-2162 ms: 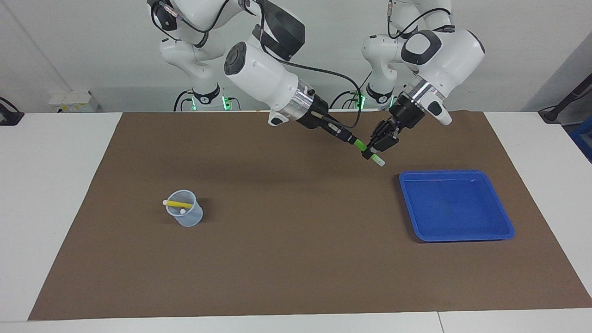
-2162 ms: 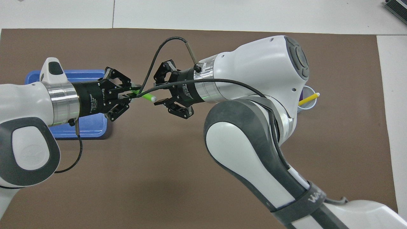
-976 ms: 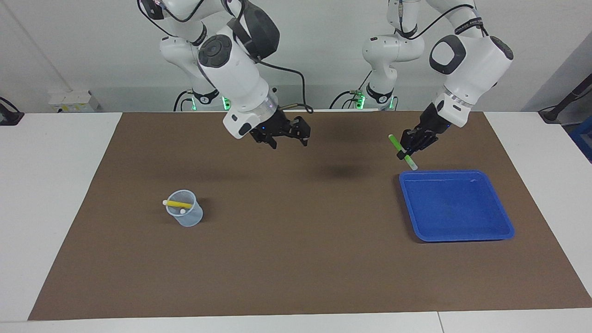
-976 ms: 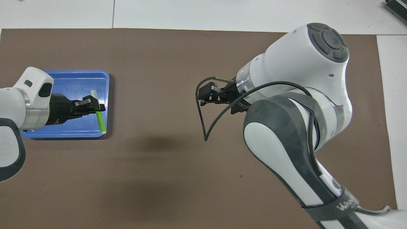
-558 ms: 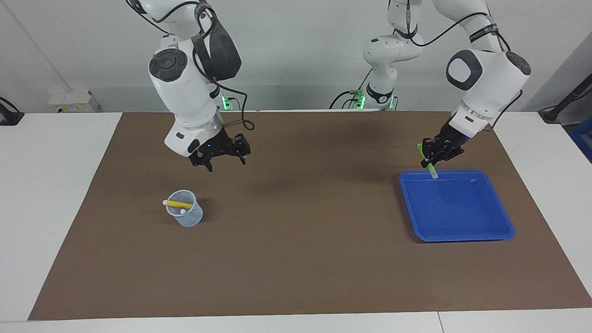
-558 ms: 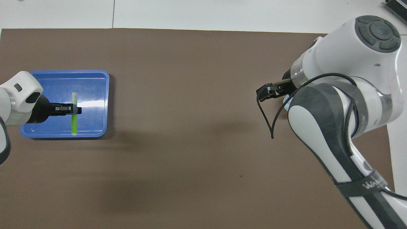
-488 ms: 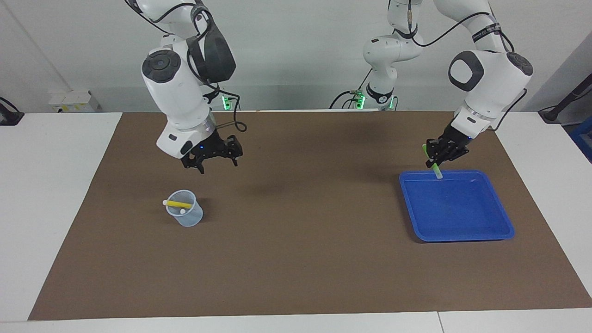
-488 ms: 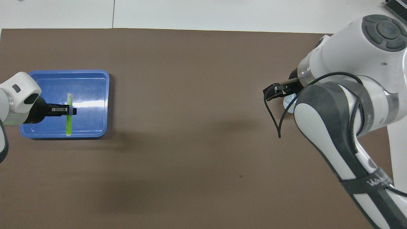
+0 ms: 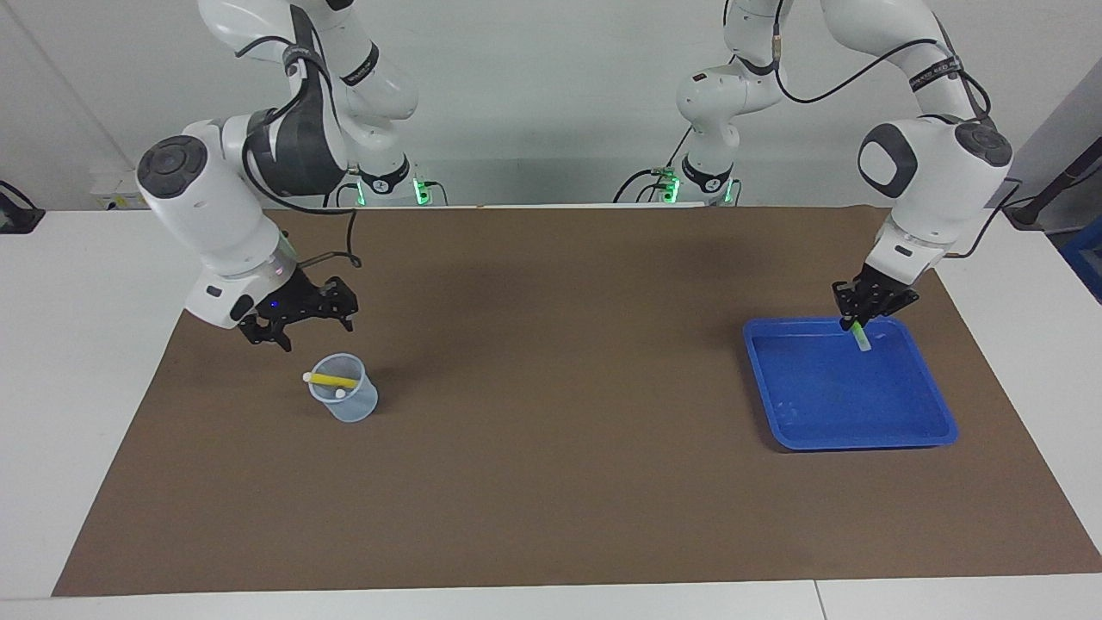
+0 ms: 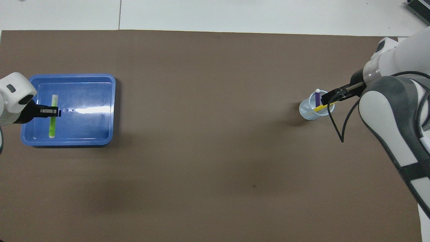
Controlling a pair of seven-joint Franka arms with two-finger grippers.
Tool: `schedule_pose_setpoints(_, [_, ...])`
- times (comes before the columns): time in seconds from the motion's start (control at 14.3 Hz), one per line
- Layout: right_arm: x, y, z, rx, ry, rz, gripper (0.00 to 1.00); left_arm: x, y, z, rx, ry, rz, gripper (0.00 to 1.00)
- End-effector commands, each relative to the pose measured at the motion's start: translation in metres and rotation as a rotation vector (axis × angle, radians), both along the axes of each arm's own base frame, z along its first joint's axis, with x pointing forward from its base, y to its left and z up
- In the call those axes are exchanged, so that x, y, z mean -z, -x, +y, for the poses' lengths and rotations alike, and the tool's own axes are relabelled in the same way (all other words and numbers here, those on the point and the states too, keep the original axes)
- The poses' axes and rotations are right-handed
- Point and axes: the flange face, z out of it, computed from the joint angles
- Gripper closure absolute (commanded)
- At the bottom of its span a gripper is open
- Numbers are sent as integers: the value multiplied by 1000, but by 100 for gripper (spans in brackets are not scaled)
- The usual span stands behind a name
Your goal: Right arm passes pens to left for tray arrangement
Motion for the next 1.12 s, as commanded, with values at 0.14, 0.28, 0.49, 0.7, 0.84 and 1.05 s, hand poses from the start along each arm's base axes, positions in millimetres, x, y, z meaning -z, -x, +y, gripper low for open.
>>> schedule_pose_setpoints(0.14, [18,-1,-25,-71,-29,4,6,49,-32,22,27,-54,3,100])
schedule_pose_setpoints(0.28, [25,-2,-33,-55,-85,10,7,76,-53,33,16,-44,-9,100])
schedule_pose_setpoints(0.49, [38,-4,-48,-86,-99,18,23,93,-58,34,15,-37,15,100])
schedule_pose_setpoints(0.7, [37,-8,-55,-102,-98,-18,34,113,-52,55,-20,-49,-26,100])
schedule_pose_setpoints(0.84, [39,-10,-56,-98,-102,-28,38,121,-49,61,-18,-52,2,100])
schedule_pose_setpoints(1.05, [58,-12,-65,-74,-165,-9,39,120,-46,77,9,-108,21,100])
